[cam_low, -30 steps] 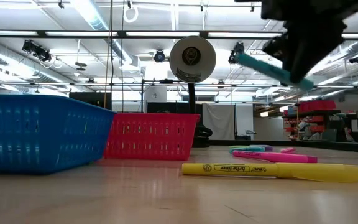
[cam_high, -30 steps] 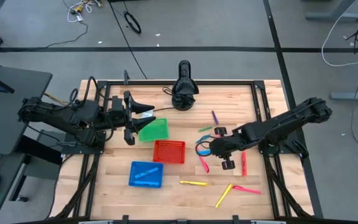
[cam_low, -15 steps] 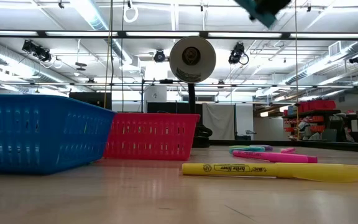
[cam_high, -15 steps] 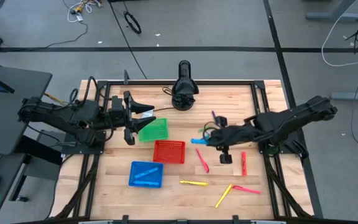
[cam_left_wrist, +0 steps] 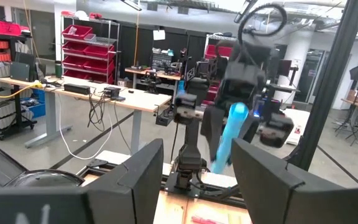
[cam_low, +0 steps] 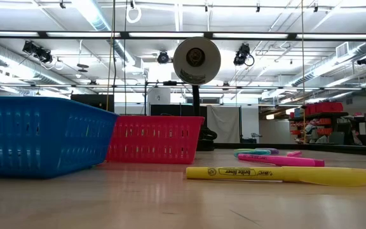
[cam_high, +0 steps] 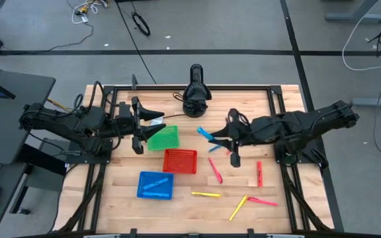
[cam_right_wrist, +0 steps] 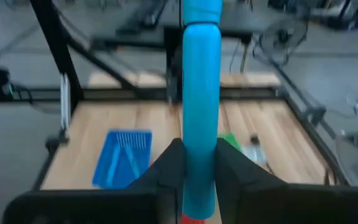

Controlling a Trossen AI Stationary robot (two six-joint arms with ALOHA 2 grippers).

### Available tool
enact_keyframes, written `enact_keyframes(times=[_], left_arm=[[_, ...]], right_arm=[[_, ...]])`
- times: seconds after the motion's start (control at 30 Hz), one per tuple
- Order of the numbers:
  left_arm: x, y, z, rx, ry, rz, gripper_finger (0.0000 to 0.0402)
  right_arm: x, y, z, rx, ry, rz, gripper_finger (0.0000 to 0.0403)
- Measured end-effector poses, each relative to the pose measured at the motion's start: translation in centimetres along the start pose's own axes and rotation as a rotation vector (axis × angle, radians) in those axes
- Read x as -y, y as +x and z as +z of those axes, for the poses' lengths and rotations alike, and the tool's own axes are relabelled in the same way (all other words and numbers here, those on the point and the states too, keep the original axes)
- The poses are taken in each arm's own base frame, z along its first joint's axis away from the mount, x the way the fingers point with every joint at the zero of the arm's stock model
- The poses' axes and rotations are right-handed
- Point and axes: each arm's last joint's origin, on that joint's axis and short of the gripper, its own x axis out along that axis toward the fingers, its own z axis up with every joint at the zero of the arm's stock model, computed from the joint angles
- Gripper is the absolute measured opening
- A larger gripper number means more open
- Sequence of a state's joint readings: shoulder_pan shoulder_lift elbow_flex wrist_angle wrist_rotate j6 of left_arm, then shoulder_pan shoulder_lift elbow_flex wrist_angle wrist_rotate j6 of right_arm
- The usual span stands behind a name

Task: Pick & Place Markers
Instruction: Put the blue highlighter pen into the blue bin

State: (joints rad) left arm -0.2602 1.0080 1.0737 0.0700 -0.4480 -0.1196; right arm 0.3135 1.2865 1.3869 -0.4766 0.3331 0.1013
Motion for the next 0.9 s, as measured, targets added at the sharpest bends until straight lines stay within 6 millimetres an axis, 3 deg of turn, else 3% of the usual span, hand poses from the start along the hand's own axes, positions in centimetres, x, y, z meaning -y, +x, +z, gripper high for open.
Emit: enact_keyframes(times=[0.4, 0.9], left_arm=[[0.0, 0.0, 0.0, 0.000, 0.000, 0.000, 0.0195], [0.0, 0.0, 0.0, -0.002, -0.030, 0.000, 0.0195]], right_arm=[[-0.2, -0.4, 3.0, 0.299, 0.091, 0.029, 0.0055], [0.0, -0.4, 3.4, 0.345, 0.109, 0.026, 0.0055]])
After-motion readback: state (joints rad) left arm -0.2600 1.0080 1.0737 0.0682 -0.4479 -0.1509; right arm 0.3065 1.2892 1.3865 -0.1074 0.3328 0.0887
